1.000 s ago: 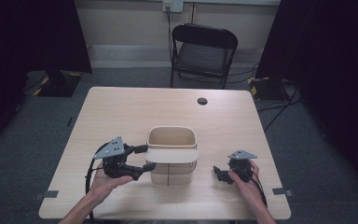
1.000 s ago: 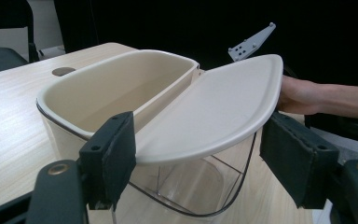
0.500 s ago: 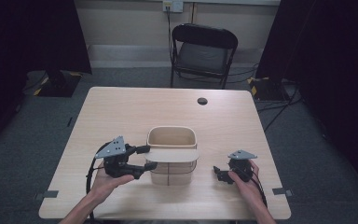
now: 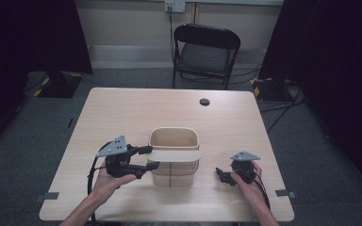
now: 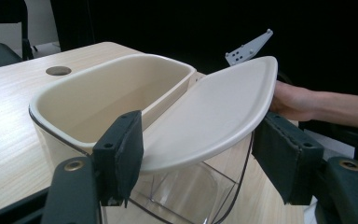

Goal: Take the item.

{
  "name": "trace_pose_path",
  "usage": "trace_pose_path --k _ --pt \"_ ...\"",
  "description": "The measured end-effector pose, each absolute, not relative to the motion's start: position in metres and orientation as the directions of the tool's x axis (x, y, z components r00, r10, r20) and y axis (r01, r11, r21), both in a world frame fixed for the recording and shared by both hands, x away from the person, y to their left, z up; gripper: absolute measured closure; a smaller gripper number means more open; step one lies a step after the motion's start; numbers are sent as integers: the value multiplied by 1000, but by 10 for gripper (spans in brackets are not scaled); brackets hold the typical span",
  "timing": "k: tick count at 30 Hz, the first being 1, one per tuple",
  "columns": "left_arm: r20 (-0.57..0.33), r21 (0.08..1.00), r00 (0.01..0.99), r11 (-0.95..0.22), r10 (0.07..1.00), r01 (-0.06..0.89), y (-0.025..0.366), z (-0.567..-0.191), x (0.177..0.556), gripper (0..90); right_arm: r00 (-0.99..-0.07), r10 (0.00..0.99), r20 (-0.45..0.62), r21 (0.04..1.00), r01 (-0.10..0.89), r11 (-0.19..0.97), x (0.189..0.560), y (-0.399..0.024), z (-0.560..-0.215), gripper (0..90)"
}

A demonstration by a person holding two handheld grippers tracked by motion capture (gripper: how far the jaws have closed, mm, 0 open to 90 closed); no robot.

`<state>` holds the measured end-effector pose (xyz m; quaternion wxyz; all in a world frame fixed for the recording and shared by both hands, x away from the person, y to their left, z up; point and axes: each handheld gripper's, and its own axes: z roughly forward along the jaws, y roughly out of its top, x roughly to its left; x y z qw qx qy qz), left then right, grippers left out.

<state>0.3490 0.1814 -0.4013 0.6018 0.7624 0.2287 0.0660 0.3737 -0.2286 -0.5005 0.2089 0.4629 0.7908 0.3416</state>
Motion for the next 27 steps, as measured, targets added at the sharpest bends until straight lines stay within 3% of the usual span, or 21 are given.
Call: trace_pose_path --k 27 --pt "-170 945 895 -190 412 267 181 -394 357 457 -484 875 -14 734 590 337 374 -229 -500 134"
